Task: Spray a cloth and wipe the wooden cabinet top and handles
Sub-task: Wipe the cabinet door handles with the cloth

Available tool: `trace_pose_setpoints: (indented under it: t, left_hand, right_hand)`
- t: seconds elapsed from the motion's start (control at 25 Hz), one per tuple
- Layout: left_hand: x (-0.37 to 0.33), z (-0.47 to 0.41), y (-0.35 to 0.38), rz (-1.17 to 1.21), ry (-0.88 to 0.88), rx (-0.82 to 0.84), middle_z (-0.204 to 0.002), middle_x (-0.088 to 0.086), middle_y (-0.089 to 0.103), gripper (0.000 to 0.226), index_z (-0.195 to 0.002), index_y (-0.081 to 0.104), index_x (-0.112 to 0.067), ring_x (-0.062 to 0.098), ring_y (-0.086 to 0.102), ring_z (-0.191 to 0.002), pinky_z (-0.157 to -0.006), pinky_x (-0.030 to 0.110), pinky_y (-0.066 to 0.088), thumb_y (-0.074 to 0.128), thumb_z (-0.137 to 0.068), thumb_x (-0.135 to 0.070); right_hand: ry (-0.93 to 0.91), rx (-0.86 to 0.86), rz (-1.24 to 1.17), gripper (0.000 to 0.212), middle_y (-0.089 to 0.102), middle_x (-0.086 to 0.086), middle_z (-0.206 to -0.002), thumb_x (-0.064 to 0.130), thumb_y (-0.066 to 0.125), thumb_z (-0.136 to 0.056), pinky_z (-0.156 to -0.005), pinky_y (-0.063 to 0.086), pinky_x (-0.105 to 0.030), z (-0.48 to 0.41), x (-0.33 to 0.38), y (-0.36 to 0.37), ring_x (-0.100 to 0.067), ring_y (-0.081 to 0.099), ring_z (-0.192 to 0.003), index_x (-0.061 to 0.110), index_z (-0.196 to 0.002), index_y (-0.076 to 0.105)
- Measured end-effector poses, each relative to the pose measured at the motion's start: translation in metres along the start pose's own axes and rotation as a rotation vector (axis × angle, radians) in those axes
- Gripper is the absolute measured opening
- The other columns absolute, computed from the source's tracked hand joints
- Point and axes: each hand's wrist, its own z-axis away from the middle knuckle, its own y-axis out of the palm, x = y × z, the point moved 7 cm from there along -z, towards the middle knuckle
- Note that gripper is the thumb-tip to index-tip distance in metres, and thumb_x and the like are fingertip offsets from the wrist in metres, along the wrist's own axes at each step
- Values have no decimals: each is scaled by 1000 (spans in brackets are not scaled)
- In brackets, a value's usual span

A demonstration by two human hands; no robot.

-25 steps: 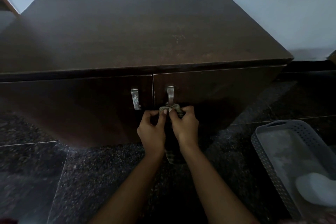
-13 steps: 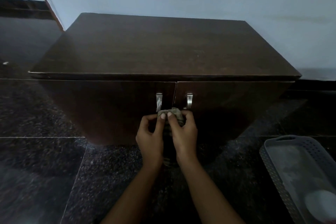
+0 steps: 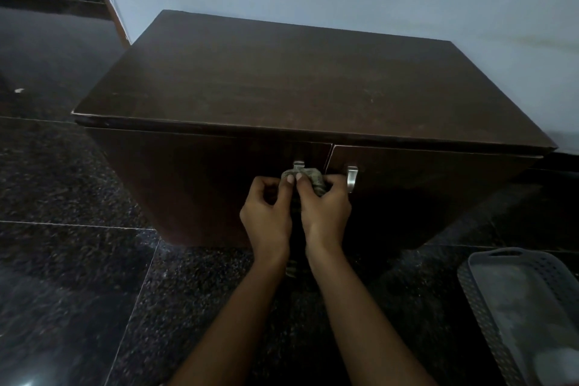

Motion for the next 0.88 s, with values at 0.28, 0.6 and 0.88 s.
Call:
trace_pose_setpoints:
  t: [0.28,0.6,0.88]
  left_hand:
    - [-6,-2,-3,22,35,9,-72,-10,61,14,-83,61,-14,-1,58,-63,-54,5,43,61,-87,-28]
    - [4,3,-4,0,-30,33,-70,-6,61,15,-78,60,-14,3,57,-64,-52,5,42,62,-86,-27]
    - [-3,-5,-1,31,-5,61,-72,-9,61,13,-80,61,-16,1,57,-65,-53,5,43,62,-86,-27]
  right_hand:
    - [12,18,-15,18,54,8,-75,22,66,-83,-53,42,-16,0,7,2,-5,55,-66,16,-90,50]
    - [110,49,-13,19,56,4,-78,24,66,-82,-56,47,-23,2,-5,2,-6,55,-65,15,-89,51]
    - [89,60,-59,19,58,3,-79,24,65,-83,-54,44,-19,-3,0,4,-4,54,-65,13,-90,52]
